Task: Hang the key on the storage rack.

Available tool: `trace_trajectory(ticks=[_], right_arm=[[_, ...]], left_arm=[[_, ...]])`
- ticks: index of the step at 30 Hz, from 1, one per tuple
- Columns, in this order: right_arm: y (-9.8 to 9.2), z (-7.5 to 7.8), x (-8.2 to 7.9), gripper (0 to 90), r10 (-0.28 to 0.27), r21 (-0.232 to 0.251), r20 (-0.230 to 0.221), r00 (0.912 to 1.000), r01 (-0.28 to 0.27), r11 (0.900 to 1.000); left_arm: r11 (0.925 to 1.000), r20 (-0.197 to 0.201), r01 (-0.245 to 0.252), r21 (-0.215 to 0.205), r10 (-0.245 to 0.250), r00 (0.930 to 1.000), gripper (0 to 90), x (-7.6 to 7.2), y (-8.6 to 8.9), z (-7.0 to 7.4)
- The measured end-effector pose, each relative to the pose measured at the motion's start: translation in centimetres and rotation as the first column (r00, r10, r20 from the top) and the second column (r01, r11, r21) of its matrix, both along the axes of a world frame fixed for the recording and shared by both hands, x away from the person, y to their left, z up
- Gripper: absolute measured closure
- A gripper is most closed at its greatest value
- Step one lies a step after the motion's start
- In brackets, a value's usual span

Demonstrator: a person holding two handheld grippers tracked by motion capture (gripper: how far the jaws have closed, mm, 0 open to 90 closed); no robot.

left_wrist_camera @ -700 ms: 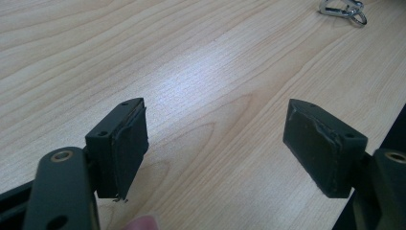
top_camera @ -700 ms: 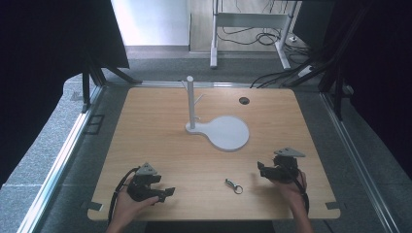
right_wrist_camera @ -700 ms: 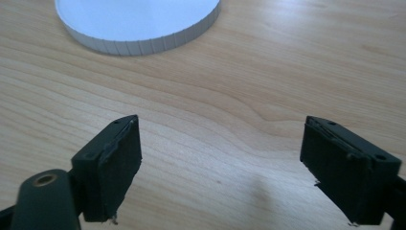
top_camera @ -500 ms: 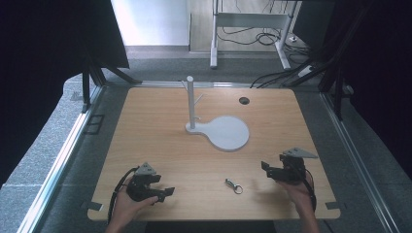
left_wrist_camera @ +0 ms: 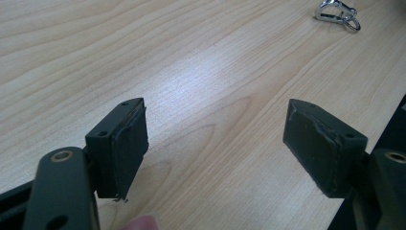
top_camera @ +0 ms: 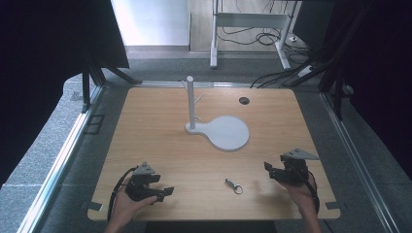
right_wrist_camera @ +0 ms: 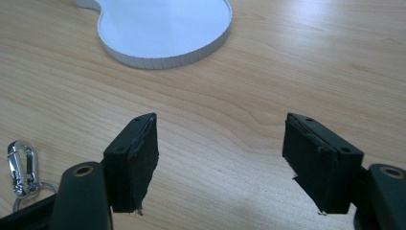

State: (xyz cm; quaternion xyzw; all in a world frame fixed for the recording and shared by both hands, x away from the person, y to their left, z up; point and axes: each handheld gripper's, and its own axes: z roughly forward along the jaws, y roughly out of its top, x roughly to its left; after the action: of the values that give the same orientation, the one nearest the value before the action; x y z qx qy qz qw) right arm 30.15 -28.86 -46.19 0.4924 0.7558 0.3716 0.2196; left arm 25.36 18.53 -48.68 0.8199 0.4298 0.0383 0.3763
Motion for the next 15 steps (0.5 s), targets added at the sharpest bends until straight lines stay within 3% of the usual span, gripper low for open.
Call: trace_trajectory(ticks=[7,11,15], right_arm=[[-0.04,-0.04,-0.03,31.8,-0.024,-0.041,0.000,0.9997,0.024,0.999],[0.01,0.08,-0.17,33.6,-0.006,-0.021,-0.009,0.9999,0.006,1.000],[0.46,0.17,-0.38,36.2,0.033,-0.036,-0.023,0.9992,-0.034,0.999]], left_arm=[[0.9999,-0.006,0.015,0.003,-0.015,0.9999,24.0,-0.04,-0.61,-0.23],[0.9998,-0.006,0.017,0.009,-0.017,0.9998,24.0,-0.06,-0.75,-0.24],[0.9999,-0.007,0.007,0.007,-0.007,1.0000,24.0,-0.07,-0.65,-0.20]])
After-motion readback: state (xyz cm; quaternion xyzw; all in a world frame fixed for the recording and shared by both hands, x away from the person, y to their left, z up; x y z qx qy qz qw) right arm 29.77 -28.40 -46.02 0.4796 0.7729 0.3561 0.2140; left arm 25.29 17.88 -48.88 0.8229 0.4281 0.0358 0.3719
